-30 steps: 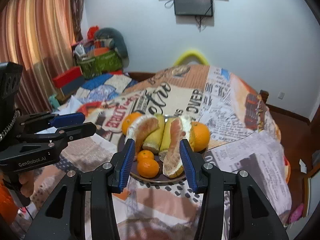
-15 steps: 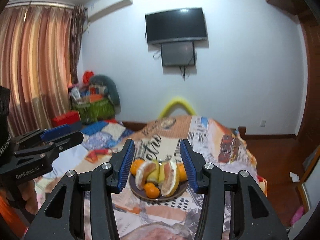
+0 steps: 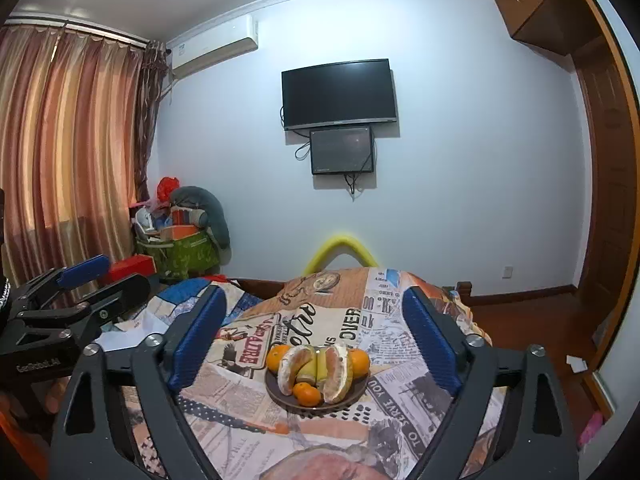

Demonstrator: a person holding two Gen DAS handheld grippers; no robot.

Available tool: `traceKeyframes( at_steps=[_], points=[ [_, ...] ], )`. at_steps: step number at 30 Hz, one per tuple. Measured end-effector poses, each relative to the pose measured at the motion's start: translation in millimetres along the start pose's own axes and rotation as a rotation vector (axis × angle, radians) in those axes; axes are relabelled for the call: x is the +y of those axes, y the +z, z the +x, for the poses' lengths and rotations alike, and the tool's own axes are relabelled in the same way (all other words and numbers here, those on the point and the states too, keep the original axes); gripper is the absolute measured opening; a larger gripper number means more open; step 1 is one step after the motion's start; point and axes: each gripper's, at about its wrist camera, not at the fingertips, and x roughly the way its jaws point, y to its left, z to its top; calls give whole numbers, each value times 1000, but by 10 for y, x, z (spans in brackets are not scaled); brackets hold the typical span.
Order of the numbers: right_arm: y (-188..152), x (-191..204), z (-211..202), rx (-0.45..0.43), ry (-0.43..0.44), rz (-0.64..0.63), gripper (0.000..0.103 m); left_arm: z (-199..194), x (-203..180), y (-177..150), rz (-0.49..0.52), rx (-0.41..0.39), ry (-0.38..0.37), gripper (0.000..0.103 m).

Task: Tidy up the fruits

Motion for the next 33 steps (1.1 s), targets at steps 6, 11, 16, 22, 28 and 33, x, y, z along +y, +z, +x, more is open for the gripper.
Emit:
traceKeyframes(
  at_steps=[6, 11, 16, 22, 28, 33],
  points=[
    [-70, 14, -115, -13, -37, -4, 103, -74, 18, -12, -13, -8, 15, 100],
    [-92, -10, -166, -11, -36, 4, 103, -84, -27, -40, -1, -7, 15, 101],
    [-91, -7, -183, -14, -38, 1, 103, -63, -54, -60, 2, -4, 8, 102],
    [-92, -9, -219, -20, -41, -3, 103, -48, -46, -75, -3, 3, -3, 102],
    [-71, -7, -250, -23, -40, 0, 103, -55, -45, -73, -4, 3, -7, 103],
    [-62, 6, -259, -26, -41, -3, 103, -43, -43, -76, -9, 4, -10, 103]
  ],
)
